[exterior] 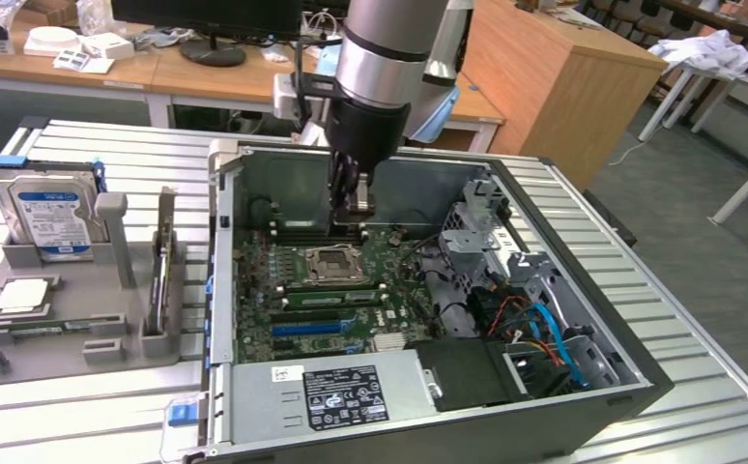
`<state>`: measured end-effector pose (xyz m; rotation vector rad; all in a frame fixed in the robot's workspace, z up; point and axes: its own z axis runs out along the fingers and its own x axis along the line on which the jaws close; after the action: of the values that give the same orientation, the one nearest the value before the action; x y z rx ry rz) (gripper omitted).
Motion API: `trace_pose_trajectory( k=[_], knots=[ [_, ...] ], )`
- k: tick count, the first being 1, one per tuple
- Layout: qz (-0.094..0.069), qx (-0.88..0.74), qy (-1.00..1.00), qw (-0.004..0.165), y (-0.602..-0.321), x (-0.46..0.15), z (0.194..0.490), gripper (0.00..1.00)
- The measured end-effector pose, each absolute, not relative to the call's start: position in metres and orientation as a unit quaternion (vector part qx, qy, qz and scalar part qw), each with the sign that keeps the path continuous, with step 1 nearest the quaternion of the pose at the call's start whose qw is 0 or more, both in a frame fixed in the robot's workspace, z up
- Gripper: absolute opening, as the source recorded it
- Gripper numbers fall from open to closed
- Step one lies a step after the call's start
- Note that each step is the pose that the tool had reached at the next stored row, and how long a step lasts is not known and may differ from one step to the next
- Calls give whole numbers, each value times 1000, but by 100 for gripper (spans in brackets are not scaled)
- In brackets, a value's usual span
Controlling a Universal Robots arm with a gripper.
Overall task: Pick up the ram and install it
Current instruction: 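Press down the ram until it locks into place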
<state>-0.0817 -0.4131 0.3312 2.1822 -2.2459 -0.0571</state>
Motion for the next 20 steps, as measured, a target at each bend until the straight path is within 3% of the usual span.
trace_pose_trajectory(
  k=[20],
  knots=[
    [-18, 697, -717, 5, -413, -82, 343, 11]
  ],
)
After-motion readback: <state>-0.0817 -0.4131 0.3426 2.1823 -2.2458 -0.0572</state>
